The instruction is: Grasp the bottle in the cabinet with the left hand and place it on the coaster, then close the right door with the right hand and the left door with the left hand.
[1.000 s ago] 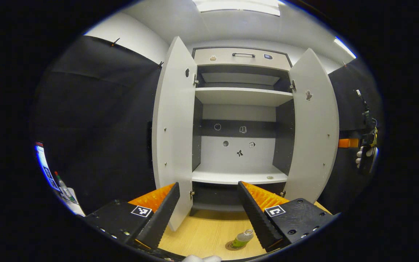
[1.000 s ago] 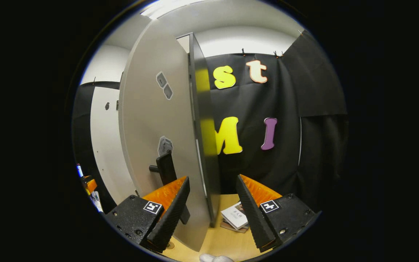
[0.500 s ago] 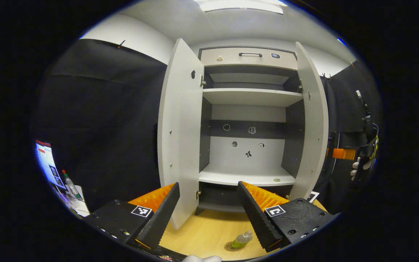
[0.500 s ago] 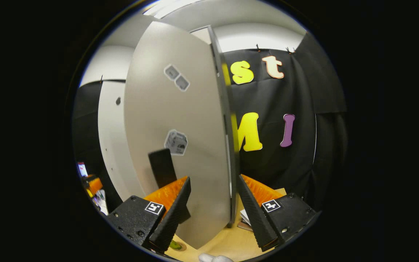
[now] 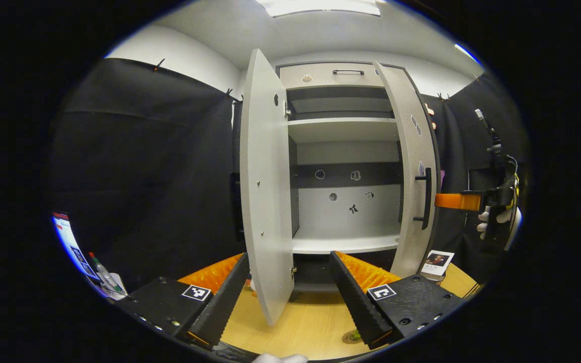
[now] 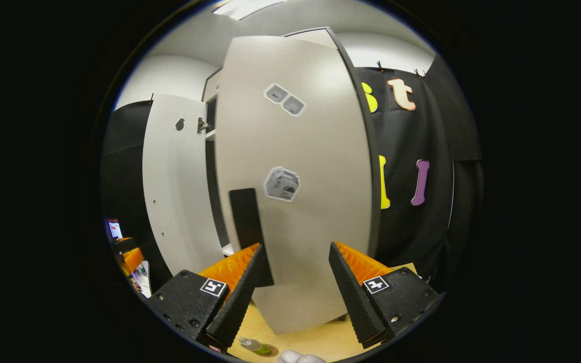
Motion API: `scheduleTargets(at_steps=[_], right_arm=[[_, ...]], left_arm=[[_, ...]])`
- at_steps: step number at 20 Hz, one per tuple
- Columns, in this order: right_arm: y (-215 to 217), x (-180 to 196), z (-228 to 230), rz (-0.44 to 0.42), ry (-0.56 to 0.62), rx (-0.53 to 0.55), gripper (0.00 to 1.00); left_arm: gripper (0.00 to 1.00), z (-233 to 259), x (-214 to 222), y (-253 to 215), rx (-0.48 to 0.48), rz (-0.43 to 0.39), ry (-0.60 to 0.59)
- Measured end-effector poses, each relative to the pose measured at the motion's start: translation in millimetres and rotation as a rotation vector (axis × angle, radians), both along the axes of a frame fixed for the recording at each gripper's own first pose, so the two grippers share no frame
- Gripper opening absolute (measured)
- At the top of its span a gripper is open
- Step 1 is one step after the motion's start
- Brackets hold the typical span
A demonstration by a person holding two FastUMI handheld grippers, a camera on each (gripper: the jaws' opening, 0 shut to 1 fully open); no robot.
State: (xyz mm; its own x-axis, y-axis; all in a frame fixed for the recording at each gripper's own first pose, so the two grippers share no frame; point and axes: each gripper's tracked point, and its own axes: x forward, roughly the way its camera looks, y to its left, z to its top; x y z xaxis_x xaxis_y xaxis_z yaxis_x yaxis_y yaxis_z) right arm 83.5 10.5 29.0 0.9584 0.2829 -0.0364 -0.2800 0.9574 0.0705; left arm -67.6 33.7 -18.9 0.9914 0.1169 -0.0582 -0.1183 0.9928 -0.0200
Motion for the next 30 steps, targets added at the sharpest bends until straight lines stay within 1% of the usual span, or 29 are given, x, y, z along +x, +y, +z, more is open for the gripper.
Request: scheduleTargets(at_steps=[2,4,7,10,12,15,18,19,22,25,26,27,28,30], right_arm=[[3,-14,-2,-0.056,-0.008,0.011,0.81],[4,-27,-5,-0.102,-0.015,0.016,0.81],[-6,-53,-14,-0.182,0.009,-0.035,0.81],[-7,-81,-21,-0.226,0.032,-0.049,0.81],[-7,-98,-28,-0.246,0.051,-0.055,0.81],[-10,-119,-35,-0.270,0.075,-0.068,0.81],[-14,-137,-42,-0.292,0.101,-0.068,0.81],[-16,-143,-43,-0.300,0.108,-0.064,0.81],[-23,-160,-45,-0.323,0.122,-0.047,0.82],[-30,-174,-42,-0.351,0.123,-0.045,0.82],[-32,-179,-42,-0.361,0.124,-0.046,0.82],[-35,-182,-43,-0.368,0.126,-0.047,0.82],[-37,-185,-44,-0.373,0.129,-0.048,0.82],[-41,-189,-46,-0.381,0.137,-0.052,0.82]], left_arm=[[0.97,-4,4,9,-0.019,-0.054,0.001],[0.97,-2,12,26,0.000,-0.085,-0.001],[0.97,11,17,49,-0.003,-0.106,-0.047],[0.97,14,27,83,-0.018,-0.111,-0.058],[0.97,11,41,112,-0.013,-0.079,-0.055],[0.97,18,58,149,-0.025,-0.038,-0.085],[0.97,16,79,182,0.007,0.018,-0.074],[0.97,19,89,190,0.017,0.024,-0.078],[0.96,28,112,204,0.022,0.036,-0.091],[0.96,30,133,199,0.015,0.012,-0.090],[0.96,30,134,197,0.022,0.015,-0.088],[0.89,30,138,200,0.038,0.027,-0.087],[0.92,31,140,198,0.049,0.024,-0.093],[0.92,31,141,196,0.048,0.007,-0.092]])
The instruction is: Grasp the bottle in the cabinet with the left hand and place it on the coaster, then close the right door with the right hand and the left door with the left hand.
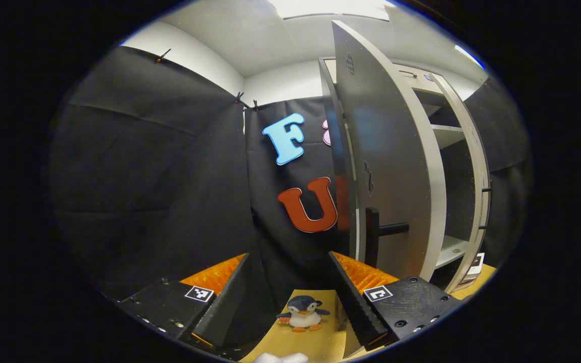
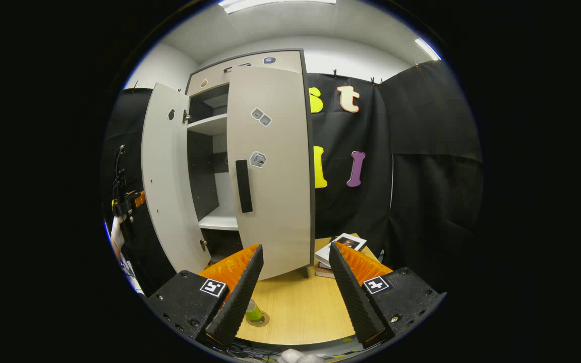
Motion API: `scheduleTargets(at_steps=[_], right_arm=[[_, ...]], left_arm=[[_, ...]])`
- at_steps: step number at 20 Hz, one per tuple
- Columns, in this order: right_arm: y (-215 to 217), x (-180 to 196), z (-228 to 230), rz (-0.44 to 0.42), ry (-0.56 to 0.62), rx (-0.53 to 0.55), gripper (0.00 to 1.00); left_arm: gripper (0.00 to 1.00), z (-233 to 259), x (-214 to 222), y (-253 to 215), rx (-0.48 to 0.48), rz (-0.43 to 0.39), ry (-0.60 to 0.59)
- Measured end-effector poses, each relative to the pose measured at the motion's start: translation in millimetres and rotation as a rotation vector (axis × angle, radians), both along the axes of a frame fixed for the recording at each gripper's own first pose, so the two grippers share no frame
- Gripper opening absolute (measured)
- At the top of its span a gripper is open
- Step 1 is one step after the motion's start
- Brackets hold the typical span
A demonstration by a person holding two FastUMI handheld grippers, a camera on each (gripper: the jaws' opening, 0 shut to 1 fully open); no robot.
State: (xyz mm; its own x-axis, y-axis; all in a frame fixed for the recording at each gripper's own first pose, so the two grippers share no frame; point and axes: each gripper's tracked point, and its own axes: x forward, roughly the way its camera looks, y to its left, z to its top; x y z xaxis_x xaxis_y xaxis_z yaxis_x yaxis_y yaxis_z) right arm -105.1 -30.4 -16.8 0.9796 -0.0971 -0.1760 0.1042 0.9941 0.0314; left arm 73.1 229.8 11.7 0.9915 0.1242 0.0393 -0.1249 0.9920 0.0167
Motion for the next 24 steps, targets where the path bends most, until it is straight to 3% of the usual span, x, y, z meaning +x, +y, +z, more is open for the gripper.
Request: scheduleTargets(at_steps=[3,7,8,9,16,24], right_arm=[[-1,-2,-2,0.005,0.005,0.010,0.81],[0,-2,-1,0.030,0.010,0.011,0.81],[-1,-2,0,0.036,0.008,0.008,0.81],[-2,-1,1,0.041,0.008,0.006,0.81],[-9,5,10,0.070,-0.004,0.003,0.81],[-17,0,3,0.045,0.002,0.027,0.81]], left_arm=[[0.92,0,-1,-3,-0.026,-0.017,0.006],[0.90,6,-2,-1,0.013,0.006,-0.002],[0.94,7,-4,-2,0.008,0.008,-0.001],[0.90,7,-5,-3,-0.002,0.008,0.002],[0.90,9,-17,-21,0.005,0.028,0.001],[0.91,12,-19,-72,0.004,-0.071,-0.001]])
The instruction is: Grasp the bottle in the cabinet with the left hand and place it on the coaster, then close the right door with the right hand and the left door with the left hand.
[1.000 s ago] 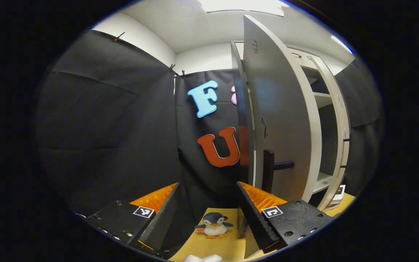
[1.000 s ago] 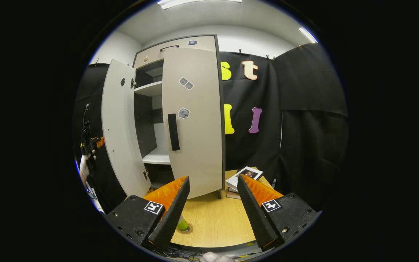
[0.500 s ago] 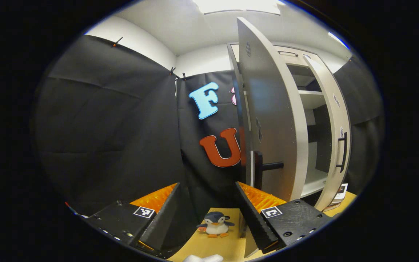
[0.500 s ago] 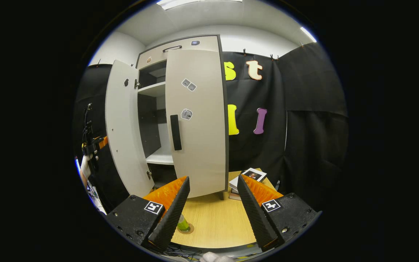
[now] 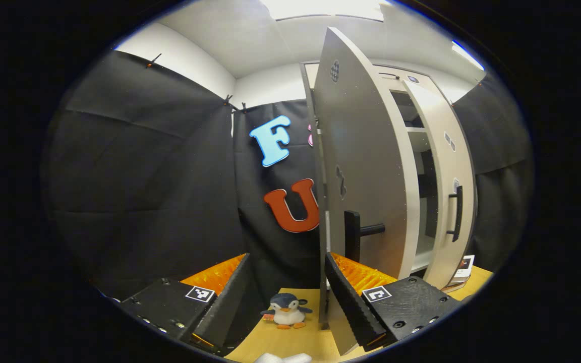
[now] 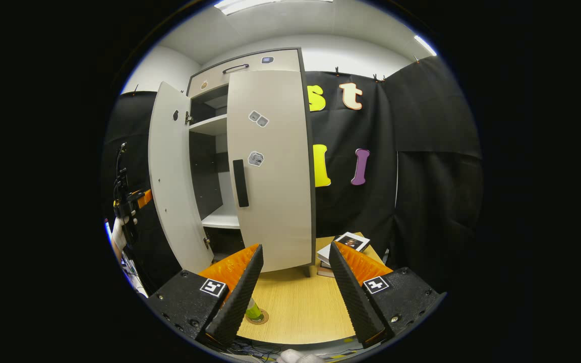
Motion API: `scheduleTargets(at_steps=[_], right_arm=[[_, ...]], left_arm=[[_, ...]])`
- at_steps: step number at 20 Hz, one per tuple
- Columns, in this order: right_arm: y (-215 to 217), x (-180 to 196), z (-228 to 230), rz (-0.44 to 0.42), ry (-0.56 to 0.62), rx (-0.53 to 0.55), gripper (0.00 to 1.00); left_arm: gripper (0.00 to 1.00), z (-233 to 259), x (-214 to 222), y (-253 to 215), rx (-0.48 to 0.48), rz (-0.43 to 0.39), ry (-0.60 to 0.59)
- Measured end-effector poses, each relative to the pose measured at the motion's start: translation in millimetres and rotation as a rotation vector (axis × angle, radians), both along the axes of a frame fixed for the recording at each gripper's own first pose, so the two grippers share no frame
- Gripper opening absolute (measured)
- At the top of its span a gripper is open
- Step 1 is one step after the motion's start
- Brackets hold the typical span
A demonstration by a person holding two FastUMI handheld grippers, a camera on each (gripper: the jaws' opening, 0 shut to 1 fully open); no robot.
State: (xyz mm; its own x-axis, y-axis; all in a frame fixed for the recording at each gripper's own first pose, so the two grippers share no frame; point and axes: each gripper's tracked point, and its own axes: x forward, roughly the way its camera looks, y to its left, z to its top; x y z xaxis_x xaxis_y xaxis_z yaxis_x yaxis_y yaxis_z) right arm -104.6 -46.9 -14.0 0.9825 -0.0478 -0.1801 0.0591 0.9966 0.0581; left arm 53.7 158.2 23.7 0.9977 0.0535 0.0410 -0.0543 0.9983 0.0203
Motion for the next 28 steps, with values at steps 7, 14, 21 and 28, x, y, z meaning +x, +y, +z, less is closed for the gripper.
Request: scheduleTargets(at_steps=[7,14,21,28], right_arm=[[0,-7,5,-0.034,-0.019,0.001,0.81],[2,-17,7,-0.066,-0.038,0.002,0.82],[22,-8,14,-0.041,-0.070,-0.010,0.82],[53,12,17,0.003,-0.098,-0.033,0.82]], left_arm=[[0.91,4,12,-69,-0.005,-0.123,-0.013],[0.96,1,24,-98,0.024,-0.148,0.015],[0.96,-5,-28,-104,-0.014,-0.210,0.038],[0.95,-5,-84,-72,-0.040,-0.136,0.013]])
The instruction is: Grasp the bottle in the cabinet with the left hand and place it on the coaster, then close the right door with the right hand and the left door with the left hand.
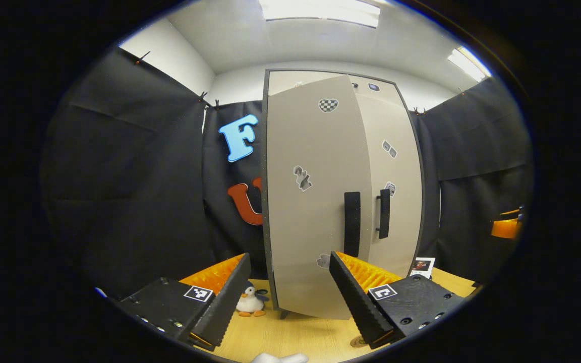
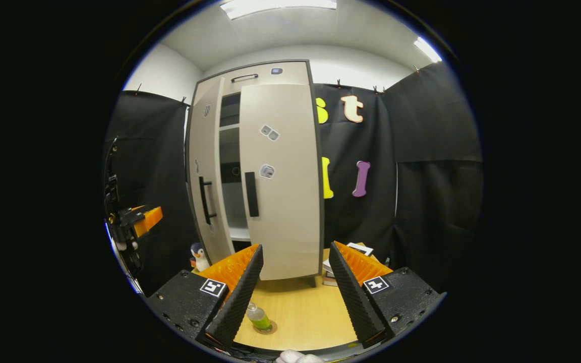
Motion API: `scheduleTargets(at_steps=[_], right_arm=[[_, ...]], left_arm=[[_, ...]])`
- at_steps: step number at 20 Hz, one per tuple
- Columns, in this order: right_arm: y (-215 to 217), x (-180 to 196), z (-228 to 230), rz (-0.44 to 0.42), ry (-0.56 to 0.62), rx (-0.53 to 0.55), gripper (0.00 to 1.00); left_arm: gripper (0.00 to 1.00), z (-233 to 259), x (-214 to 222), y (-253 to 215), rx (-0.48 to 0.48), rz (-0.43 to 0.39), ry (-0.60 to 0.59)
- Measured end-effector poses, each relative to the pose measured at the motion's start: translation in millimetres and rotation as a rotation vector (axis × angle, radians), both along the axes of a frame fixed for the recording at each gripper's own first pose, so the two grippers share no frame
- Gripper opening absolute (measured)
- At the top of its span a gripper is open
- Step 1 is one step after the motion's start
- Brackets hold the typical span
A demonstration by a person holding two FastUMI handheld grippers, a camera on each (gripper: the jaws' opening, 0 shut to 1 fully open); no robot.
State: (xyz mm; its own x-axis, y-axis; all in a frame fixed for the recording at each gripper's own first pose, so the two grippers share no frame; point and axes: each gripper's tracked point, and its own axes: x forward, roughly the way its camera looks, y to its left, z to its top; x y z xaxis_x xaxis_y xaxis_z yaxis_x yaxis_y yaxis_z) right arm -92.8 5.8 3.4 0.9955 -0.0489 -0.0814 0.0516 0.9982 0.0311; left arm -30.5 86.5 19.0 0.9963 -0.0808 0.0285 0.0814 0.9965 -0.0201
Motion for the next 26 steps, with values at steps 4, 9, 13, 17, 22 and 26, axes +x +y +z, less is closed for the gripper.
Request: scheduleTargets(at_steps=[4,9,13,17,22,26], right_arm=[[17,10,-1,0.021,-0.006,-0.040,0.81],[38,15,-8,0.065,-0.002,-0.072,0.81],[49,15,-16,0.107,0.016,-0.061,0.81],[51,13,-12,0.118,0.007,-0.041,0.82],[41,11,-12,0.109,0.013,-0.054,0.81],[36,7,-7,0.102,0.011,-0.055,0.82]], left_arm=[[0.96,-14,-15,15,0.008,0.042,0.019],[0.96,-42,-36,14,-0.014,0.063,0.080],[0.96,-43,-49,19,0.020,0.096,0.089],[0.96,-31,-54,14,0.020,0.105,0.069],[0.96,-20,-58,4,0.007,0.099,0.047],[0.96,-16,-59,-6,-0.004,0.088,0.040]])
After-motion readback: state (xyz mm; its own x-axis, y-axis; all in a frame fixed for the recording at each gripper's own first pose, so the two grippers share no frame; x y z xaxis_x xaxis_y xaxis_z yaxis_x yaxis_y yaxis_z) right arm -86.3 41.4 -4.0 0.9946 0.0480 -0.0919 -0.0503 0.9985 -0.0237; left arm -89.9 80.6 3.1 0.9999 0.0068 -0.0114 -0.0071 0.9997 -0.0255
